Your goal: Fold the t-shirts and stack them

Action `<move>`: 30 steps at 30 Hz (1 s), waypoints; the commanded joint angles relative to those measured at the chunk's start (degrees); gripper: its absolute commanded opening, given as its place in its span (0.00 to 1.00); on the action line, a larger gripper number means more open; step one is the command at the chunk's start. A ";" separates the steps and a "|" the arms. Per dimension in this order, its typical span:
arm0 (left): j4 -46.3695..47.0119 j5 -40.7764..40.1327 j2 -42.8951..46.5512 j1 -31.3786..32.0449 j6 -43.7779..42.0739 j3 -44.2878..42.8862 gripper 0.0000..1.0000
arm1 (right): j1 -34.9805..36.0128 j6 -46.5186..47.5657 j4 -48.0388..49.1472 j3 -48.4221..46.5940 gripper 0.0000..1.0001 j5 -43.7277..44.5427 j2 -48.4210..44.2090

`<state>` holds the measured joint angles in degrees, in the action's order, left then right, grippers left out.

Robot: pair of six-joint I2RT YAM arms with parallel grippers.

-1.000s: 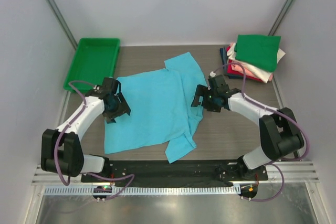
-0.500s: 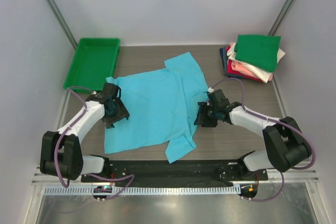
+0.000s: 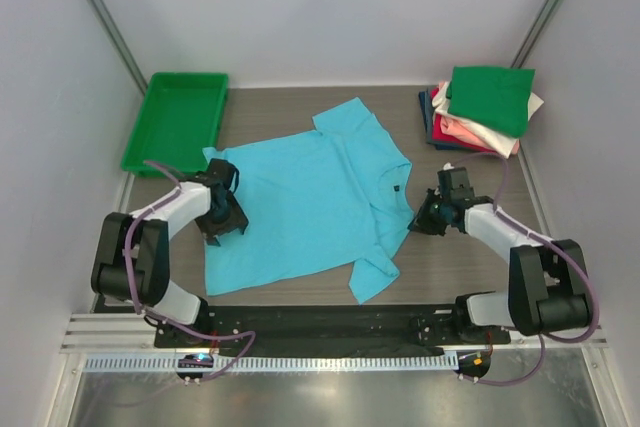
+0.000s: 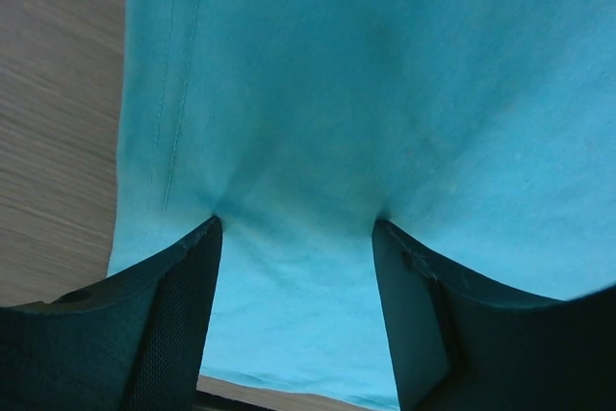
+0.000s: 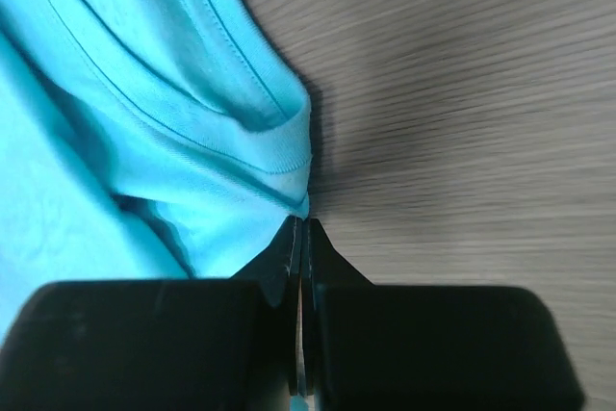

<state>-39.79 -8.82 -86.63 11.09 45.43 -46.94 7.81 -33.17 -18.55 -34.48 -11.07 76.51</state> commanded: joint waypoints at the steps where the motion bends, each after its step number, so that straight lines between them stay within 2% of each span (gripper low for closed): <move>1: 2.87 -5.15 -3.19 -0.19 -1.04 -2.37 0.64 | -3.50 2.22 -2.98 -0.50 0.01 6.23 -3.65; 7: 1.65 -11.83 -6.97 -0.28 -2.45 -8.25 0.63 | -5.88 3.02 -4.83 -5.32 0.01 10.80 -2.95; 10: -0.01 -14.37 -8.81 -0.19 -2.98 -12.03 0.62 | -6.84 3.02 -5.18 -7.52 0.01 18.44 -2.60; 14: -2.39 -14.56 -9.79 -0.11 -3.24 -16.68 0.63 | -7.02 1.62 -3.18 -9.46 0.01 20.66 -1.63; 16: -3.27 -14.56 -9.00 0.50 -3.16 -17.04 0.63 | -8.52 2.92 -2.90 -12.17 0.10 18.82 0.12; 17: -3.71 -15.60 -7.17 0.86 -2.98 -16.96 0.63 | -8.52 3.63 -2.12 -12.89 0.21 17.76 1.44; 18: -4.32 -16.14 -6.11 1.47 -2.89 -16.96 0.63 | -8.52 4.33 -2.20 -13.76 0.44 17.23 1.80; 21: -7.49 -17.54 0.46 4.37 -2.37 -16.61 0.64 | -8.34 3.99 -2.55 -13.52 0.78 13.37 -1.97; 23: -9.42 -17.11 4.08 6.39 -1.58 -14.60 0.65 | -7.82 2.94 -3.68 -10.88 0.82 8.12 -5.13; 27: -7.51 -10.72 14.88 7.54 1.67 -6.96 0.66 | -4.83 -1.54 -3.87 -2.81 0.86 1.69 -15.83; 30: -5.05 -8.85 18.59 7.72 3.52 -1.06 0.66 | -4.74 -4.62 -0.80 4.32 0.86 -3.41 -17.36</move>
<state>-45.78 -20.27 -69.60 18.90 45.76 -52.29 2.98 -33.34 -21.10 -34.94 -6.98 59.96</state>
